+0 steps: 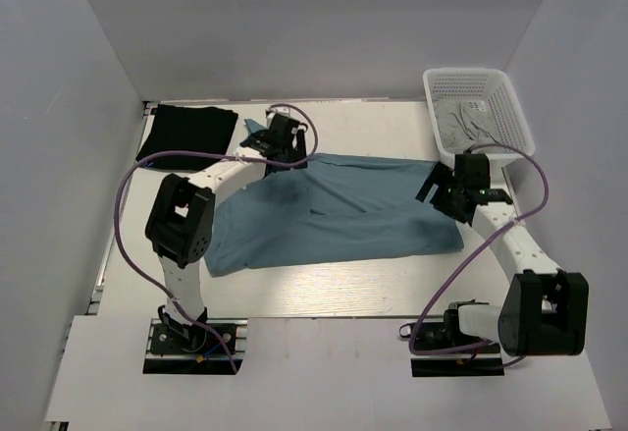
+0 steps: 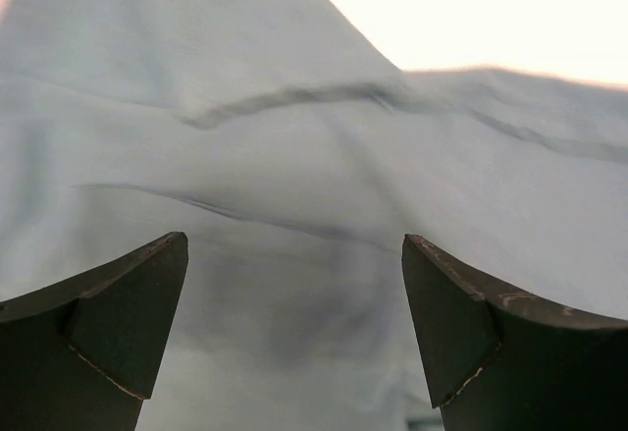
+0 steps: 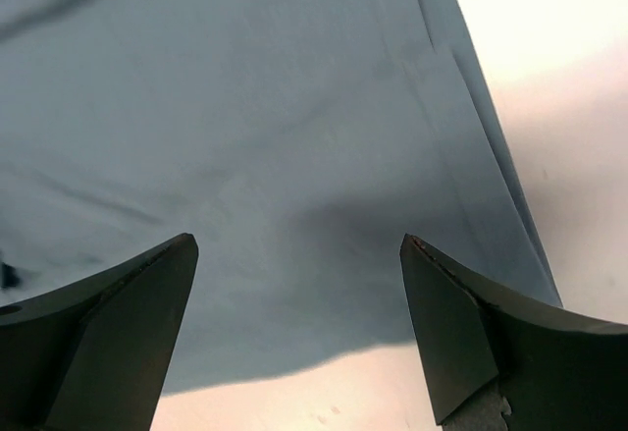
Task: Fold and stack the t-shirts
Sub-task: Grap the side of the flattened tshirt furthest away from the robot with both arms
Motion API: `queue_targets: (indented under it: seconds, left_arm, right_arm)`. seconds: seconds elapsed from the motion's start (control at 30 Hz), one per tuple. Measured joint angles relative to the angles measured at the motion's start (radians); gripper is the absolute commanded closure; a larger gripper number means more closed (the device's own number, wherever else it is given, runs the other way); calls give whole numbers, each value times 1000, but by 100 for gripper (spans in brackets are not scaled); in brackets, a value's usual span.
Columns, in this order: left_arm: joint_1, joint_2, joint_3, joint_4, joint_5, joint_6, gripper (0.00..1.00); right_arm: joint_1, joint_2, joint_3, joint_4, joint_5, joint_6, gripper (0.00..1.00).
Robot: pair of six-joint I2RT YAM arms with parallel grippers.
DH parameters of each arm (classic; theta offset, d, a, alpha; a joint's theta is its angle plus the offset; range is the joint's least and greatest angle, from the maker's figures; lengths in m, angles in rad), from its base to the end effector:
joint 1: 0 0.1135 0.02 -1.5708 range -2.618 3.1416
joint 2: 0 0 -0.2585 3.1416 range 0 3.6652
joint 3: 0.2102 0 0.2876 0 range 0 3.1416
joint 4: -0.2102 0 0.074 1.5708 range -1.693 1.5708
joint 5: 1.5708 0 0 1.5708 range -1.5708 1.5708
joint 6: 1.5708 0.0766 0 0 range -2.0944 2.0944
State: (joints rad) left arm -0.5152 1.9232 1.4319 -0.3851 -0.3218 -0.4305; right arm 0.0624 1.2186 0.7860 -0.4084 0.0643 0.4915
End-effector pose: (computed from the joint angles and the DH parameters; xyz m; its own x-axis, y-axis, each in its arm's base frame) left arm 0.4291 -0.2151 0.1636 -0.7292 -0.0420 -0.6830 -0.0143 0.9988 -0.0462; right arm 0.3113 0.0145 0.1806 -0.6650 0.4304 -0.6104 0.3339 0.9024 0.2724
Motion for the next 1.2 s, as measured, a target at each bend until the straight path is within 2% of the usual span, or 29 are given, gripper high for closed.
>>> queue_targets:
  seconds: [0.13, 0.3, 0.53, 0.8, 1.0, 1.03, 1.13, 1.17, 1.2]
  left_arm:
    - [64, 38, 141, -91, -85, -19, 0]
    - [181, 146, 356, -105, -104, -23, 0]
    - [277, 430, 674, -119, -77, 8, 0]
    - [286, 544, 700, -86, -6, 51, 2]
    - [293, 564, 700, 8, 19, 56, 34]
    - [296, 578, 712, 14, 23, 59, 46]
    - [303, 635, 762, 35, 42, 63, 59]
    - [304, 650, 766, 41, 47, 62, 70]
    - [304, 659, 765, 48, 48, 67, 74]
  right_arm:
    - [6, 78, 95, 58, -2, -2, 10]
    - [15, 124, 138, 103, -15, -11, 10]
    - [21, 155, 185, 106, 8, -28, 10]
    - [22, 182, 239, 119, 35, -27, 10]
    - [25, 234, 241, 120, 35, -28, 10]
    - [27, 244, 241, 119, 39, -28, 10]
    - [31, 267, 245, 111, 50, -29, 10]
    - [32, 268, 247, 108, 61, -28, 10]
    - [34, 268, 250, 105, 65, -29, 10]
